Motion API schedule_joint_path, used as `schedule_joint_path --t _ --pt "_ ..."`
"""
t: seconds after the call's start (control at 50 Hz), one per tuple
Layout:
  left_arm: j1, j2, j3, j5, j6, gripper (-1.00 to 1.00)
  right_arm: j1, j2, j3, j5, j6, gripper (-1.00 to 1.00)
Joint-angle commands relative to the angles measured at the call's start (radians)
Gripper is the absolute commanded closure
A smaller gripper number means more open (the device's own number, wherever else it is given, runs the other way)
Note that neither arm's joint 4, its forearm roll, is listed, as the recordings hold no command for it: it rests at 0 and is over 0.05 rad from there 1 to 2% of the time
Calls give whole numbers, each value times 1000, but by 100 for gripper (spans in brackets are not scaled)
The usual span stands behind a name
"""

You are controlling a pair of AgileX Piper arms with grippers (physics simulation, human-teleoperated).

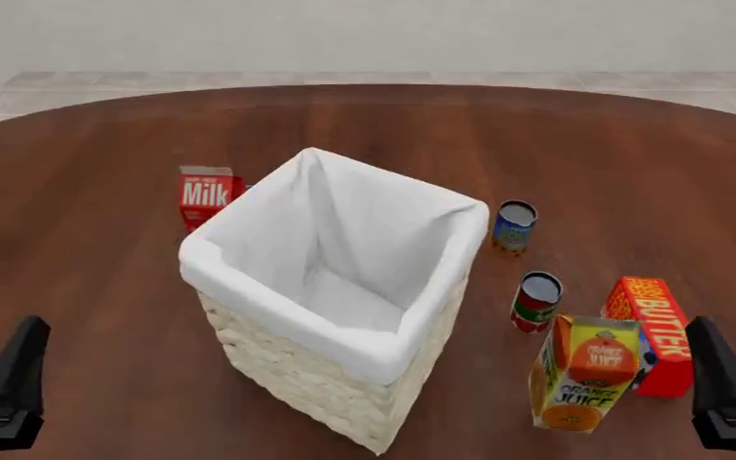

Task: Pick up the alphabet soup and the tomato sauce, and put them in the basket.

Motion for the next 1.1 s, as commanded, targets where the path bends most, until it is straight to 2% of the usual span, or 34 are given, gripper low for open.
schedule_joint_path --t 0.02,0.32,0.48,0.7,0.76,0.8,0.94,1.1 --pt "4 20 -1 -15 -10 -100 5 24 -2 -17 0 -100" --pt "0 17 -1 -9 -8 -100 5 38 -13 -18 4 -100" --pt "0 5 -2 1 -9 -100 1 62 -62 -2 4 -100" --pt "0 2 -3 2 -10 -100 42 126 -207 63 -13 -100" --pt "0 0 -3 3 -10 -100 52 156 -258 74 -40 -100" --pt "0 0 -3 3 -10 -100 53 202 -298 77 -6 -100" --pt "-1 1 -3 3 -10 -100 79 353 -478 103 -48 -100" --pt "1 5 -4 0 -14 -100 129 422 -579 137 -82 -100"
